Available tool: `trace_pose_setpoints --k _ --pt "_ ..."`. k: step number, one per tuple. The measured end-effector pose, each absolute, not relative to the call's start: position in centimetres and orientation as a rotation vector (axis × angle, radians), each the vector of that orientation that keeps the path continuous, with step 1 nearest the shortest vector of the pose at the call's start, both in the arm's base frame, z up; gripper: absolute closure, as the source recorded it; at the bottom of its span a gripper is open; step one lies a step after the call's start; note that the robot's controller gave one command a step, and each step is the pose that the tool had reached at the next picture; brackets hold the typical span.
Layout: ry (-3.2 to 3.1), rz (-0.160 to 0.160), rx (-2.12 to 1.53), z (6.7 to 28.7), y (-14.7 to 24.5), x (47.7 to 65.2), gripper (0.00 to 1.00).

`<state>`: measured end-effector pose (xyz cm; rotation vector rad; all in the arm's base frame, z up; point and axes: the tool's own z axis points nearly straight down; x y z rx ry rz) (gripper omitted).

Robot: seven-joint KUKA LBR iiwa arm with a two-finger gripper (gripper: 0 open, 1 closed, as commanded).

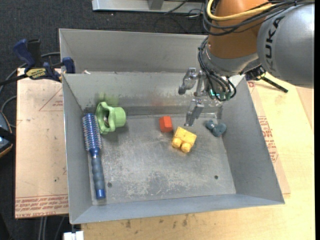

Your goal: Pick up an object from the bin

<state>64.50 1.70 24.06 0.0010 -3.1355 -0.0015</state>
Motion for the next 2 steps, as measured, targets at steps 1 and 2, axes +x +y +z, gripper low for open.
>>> trace_pose_setpoints --k 1,2 --pt "-3.147 -0.007 -0.147 7.3 -2.4 60.0 0.00" --pt "-3.128 -0.003 -0.330 10.1 -2.0 59.4 0.00"
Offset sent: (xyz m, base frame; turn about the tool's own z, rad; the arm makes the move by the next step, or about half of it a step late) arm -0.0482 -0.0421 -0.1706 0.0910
